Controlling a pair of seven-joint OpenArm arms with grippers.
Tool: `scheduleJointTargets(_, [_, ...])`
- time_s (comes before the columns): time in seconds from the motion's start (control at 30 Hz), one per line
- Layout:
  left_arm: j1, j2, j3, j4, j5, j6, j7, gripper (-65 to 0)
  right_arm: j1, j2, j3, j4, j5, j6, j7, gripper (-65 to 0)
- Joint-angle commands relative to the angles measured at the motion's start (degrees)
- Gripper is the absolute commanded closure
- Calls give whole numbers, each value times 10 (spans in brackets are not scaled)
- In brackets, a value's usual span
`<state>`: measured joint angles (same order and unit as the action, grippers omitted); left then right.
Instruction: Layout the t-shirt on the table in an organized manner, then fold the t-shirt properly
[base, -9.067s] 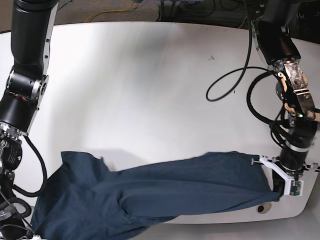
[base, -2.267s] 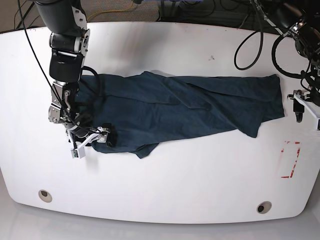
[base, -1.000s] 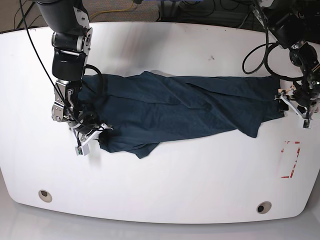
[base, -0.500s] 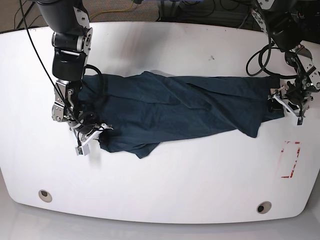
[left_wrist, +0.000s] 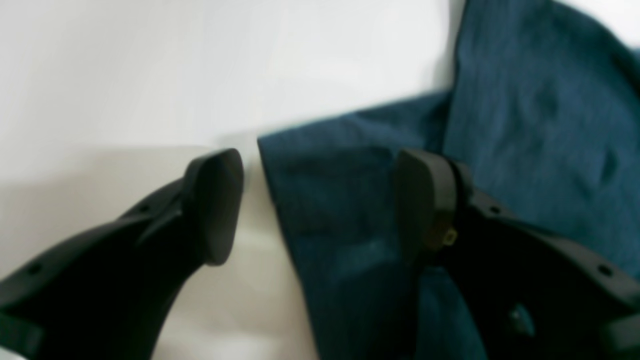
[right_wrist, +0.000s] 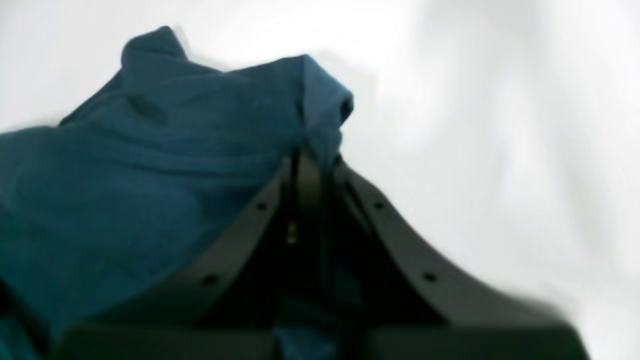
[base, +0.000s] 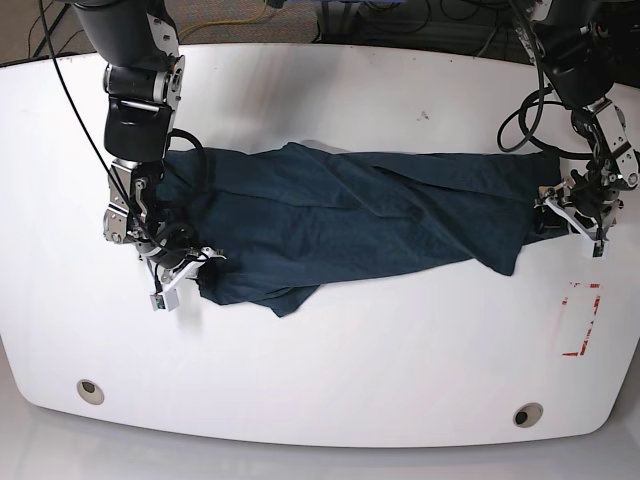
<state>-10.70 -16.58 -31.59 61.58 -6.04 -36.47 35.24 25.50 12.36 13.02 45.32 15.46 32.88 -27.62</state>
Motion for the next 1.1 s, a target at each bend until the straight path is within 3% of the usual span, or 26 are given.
scheduleJointTargets(0.0, [-13, -4, 2, 2, 2, -3, 15, -439, 14, 6, 1, 11, 9, 3, 7, -2])
scheduleJointTargets(0.1, [-13, -4, 2, 2, 3, -2, 15, -426, 14, 5, 1, 11, 9, 3, 7, -2])
scheduleJointTargets(0.2, [-13, -4, 2, 2, 3, -2, 15, -357, 14, 4, 1, 11, 9, 3, 7, -2])
scheduleJointTargets(0.27, [-13, -4, 2, 1, 3, -1, 15, -276, 14, 4, 2, 11, 9, 3, 7, -2])
scheduleJointTargets(0.4, [-14, -4, 3, -2, 4, 8, 15, -18, 14, 4, 3, 11, 9, 3, 7, -2])
scheduleJointTargets(0.43, [-14, -4, 3, -2, 4, 13, 15, 0, 14, 4, 3, 11, 9, 3, 7, -2])
scheduleJointTargets(0.57, [-14, -4, 9, 1, 3, 37, 15, -4, 14, 4, 2, 23, 9, 3, 7, -2])
scheduleJointTargets(0.7, [-14, -5, 8, 6, 0, 37, 15, 0, 6, 3, 1, 56, 9, 3, 3, -2])
scheduleJointTargets(1.07, [-12, -3, 8, 144, -2, 35, 62, 0, -24, 6, 5, 229, 10, 3, -79, -2])
